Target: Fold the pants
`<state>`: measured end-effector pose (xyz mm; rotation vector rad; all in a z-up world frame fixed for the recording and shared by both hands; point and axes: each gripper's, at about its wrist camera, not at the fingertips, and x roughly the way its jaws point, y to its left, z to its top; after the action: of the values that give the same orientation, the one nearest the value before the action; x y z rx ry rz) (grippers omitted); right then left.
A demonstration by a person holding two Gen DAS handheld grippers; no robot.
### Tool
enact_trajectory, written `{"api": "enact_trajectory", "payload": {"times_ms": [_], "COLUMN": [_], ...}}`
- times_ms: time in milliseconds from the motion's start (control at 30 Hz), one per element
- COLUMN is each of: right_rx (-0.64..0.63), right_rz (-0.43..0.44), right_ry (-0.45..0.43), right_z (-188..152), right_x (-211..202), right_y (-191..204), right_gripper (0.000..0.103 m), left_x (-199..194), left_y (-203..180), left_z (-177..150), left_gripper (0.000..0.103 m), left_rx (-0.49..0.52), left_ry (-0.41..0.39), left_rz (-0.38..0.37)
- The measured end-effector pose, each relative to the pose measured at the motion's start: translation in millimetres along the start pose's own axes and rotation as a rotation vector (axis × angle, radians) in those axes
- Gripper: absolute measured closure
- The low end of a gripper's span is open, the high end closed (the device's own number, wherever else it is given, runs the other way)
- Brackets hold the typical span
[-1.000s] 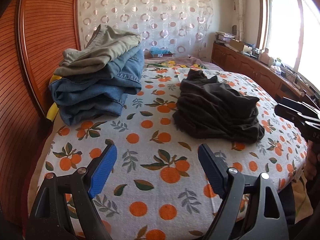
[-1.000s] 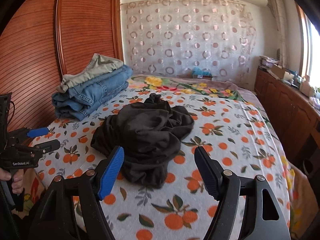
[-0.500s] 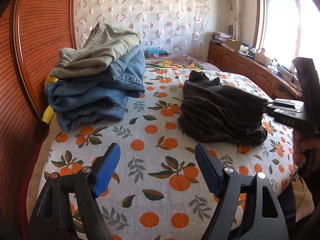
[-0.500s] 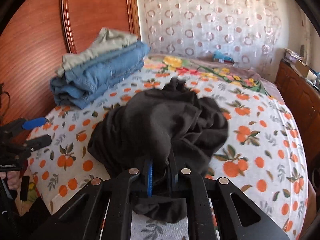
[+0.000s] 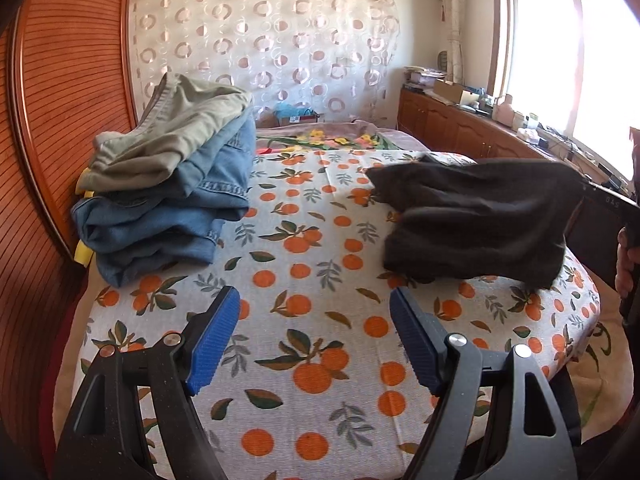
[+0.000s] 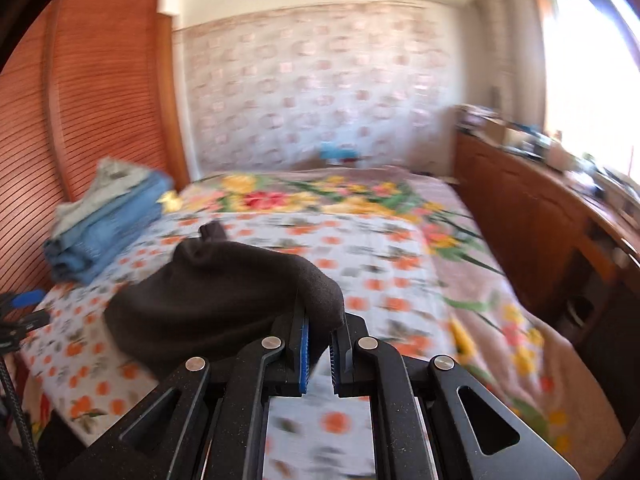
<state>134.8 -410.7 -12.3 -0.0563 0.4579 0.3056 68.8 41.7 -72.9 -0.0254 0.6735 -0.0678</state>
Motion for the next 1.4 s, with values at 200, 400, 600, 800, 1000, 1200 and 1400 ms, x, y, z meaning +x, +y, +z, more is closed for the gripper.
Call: {"api": "enact_trajectory", "payload": {"times_ms": [200, 400, 600, 800, 1000, 1200, 1400], "right_rx": [0.03, -0.01, -0.088, -0.21, -0.295, -0.273, -0.179], "right_rz": [-0.077, -0.09, 0.123, 0.303, 0.343, 0.319, 0.297], "right_ry": [0.113, 0.045, 0.039, 0.15, 0.234, 0.208, 0.124], "right_z": [-26.9, -19.3, -24.0, -47.3, -67.6, -31.4, -1.9], "right_x": [5.0, -11.6, 0.1, 23.0, 38.7, 41.8, 25.4], "right_y": [-38.4, -8.1, 65.8, 129.1, 150.8, 138.6, 99.9], "right_gripper": [0.084, 0.05, 0.05, 0.05, 0.055, 0.099, 0.099], "left_x": [6.8, 15.1, 20.5, 23.8, 22.1, 23.8, 25.8], "left_y": [-9.9, -17.7, -16.5, -9.8, -0.1, -0.4, -12.4], "left_z": [2.8, 4.0, 0.8, -4.2, -8.5, -8.5, -2.6], "left_gripper": [0.025, 0.025, 0.025, 0.025, 0.025, 0.025, 0.025], "left_rx": [0.018, 0.028, 0.025, 0.007, -0.018, -0.013, 0.009], "left_ry": [0.008, 0.017, 0.026, 0.037, 0.039, 0.042, 0.042], "left_rz": [-0.018, -0.03, -0.036, -0.032, -0.025, -0.033, -0.053]}}
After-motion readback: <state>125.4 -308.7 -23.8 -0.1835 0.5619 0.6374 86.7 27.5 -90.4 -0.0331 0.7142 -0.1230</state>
